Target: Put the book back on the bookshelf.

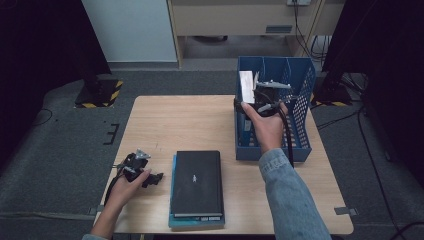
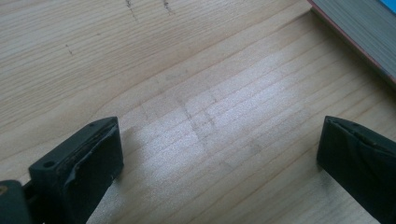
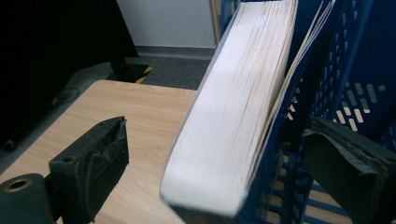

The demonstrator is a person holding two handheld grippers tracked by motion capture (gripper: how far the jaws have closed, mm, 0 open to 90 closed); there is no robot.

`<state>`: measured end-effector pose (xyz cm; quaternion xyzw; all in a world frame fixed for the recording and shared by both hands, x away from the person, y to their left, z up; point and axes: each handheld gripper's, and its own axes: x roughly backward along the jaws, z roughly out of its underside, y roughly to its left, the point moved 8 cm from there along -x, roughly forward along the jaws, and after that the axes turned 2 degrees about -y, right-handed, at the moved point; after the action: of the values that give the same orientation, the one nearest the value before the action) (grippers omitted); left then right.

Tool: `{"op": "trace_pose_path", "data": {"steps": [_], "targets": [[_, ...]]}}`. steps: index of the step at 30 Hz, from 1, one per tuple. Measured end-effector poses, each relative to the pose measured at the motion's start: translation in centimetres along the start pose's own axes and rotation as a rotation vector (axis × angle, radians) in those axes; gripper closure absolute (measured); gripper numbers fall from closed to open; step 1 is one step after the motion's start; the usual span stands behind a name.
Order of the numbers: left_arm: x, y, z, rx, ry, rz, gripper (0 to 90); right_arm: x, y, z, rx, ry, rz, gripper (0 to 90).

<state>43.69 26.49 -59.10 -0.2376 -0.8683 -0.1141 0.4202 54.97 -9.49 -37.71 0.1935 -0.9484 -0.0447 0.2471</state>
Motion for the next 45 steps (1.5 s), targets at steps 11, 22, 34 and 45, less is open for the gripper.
{"op": "trace_pose_path", "data": {"steps": [11, 22, 34, 45], "targets": [[0.0, 0.0, 0.0, 0.005, -0.009, -0.002, 0.0, 2.6, -0.3, 1.1, 0.031, 0.011, -0.041, 6.6], [0.0, 0.0, 0.2, 0.003, -0.024, -0.004, 0.0, 3.6, 0.4, 3.6, 0.051, 0.048, -0.111, 8.0], [-0.2, 0.3, 0.2, 0.006, -0.092, -0.006, 0.0, 4.7, 1.0, 6.0, 0.122, 0.101, -0.139, 11.5], [-0.3, 0.3, 0.2, -0.002, -0.136, -0.001, 0.0, 6.6, 2.4, 10.2, 0.135, 0.142, -0.211, 12.0]]}}
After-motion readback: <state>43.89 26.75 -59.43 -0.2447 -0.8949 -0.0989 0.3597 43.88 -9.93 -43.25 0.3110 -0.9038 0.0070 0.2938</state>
